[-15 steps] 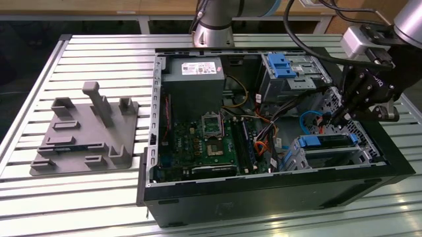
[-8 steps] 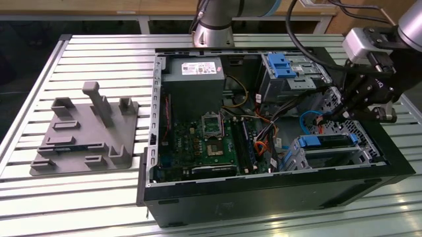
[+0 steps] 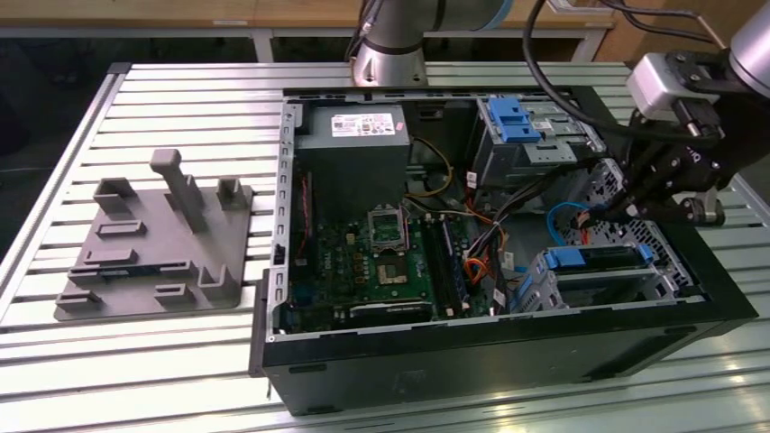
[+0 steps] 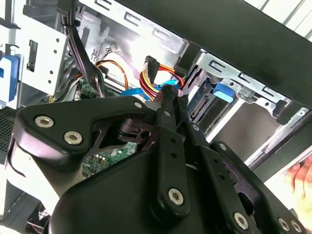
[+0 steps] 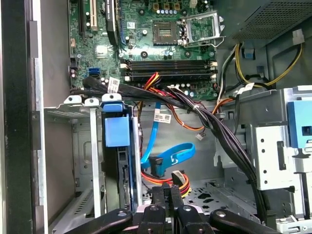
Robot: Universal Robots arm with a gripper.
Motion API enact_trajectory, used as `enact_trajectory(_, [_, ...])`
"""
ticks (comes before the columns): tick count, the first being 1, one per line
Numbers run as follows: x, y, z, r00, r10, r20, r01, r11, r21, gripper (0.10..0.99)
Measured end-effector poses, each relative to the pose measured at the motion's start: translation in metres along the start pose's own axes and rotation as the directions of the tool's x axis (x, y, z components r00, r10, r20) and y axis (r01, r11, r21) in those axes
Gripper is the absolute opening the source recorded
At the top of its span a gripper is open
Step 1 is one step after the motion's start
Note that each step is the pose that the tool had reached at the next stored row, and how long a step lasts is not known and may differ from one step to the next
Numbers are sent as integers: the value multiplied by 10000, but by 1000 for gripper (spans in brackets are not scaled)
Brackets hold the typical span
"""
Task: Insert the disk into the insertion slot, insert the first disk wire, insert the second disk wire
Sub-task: 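Insert the first disk wire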
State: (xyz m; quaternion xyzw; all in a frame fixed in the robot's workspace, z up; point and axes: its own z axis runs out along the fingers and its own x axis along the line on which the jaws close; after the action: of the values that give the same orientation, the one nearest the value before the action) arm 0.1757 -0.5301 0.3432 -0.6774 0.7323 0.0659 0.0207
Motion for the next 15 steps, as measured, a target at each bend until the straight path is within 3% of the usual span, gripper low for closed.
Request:
enact_trajectory(5, [51, -4, 4, 10000, -28, 57, 27, 9998, 189, 165])
enact_trajectory(15, [54, 10, 6, 10000, -38, 58, 37, 9998, 197, 165])
